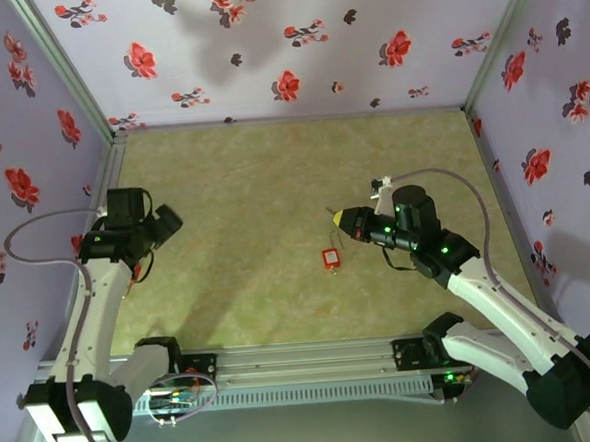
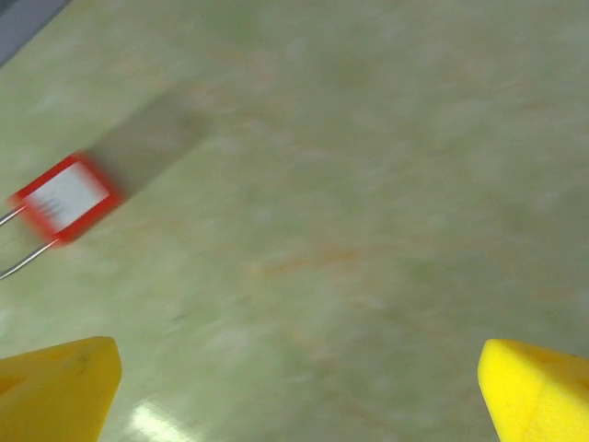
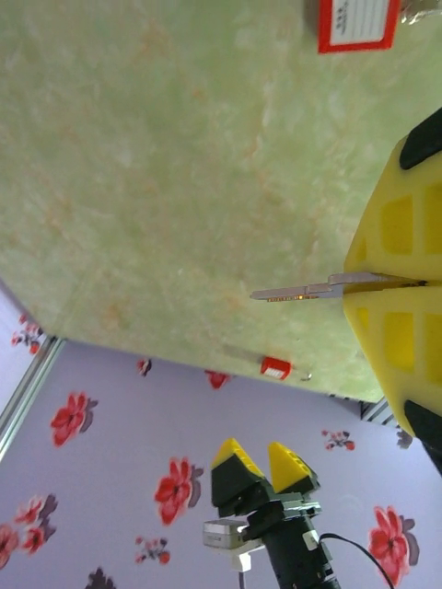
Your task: Unlock with the key
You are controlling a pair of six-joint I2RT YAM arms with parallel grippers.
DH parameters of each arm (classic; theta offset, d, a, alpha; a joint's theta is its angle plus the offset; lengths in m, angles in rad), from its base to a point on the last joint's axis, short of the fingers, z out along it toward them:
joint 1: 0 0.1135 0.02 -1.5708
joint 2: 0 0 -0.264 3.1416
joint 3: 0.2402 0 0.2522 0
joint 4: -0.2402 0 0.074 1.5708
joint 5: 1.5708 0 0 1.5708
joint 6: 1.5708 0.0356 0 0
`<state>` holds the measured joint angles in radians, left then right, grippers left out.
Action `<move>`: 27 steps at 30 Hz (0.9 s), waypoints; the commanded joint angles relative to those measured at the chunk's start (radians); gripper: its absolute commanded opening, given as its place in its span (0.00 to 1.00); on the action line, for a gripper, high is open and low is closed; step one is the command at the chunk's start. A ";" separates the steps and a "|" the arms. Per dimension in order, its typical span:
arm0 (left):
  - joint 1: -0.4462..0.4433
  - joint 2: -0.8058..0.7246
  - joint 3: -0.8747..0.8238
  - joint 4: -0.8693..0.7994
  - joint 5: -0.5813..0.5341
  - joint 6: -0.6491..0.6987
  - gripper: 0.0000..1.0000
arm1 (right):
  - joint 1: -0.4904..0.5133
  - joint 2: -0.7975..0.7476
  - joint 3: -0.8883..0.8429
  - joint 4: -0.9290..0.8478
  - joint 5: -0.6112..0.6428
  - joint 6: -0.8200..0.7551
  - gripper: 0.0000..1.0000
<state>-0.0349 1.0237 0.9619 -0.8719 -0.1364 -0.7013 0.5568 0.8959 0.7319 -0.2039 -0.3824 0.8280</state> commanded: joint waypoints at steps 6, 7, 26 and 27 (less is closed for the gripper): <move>0.238 0.105 -0.128 -0.052 0.111 0.073 1.00 | 0.003 -0.008 0.010 -0.067 -0.014 -0.075 0.00; 0.269 0.100 -0.149 -0.004 0.140 0.048 1.00 | 0.003 -0.008 0.011 -0.075 -0.016 -0.083 0.00; 0.417 0.347 -0.072 0.102 0.009 0.328 1.00 | -0.011 0.042 0.005 -0.077 -0.032 -0.063 0.00; 0.417 0.358 -0.066 0.116 0.006 0.347 0.99 | -0.011 0.052 0.007 -0.070 -0.036 -0.061 0.00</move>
<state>0.3717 1.3617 0.8536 -0.7551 -0.0696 -0.4717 0.5514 0.9337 0.7319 -0.3099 -0.3985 0.7551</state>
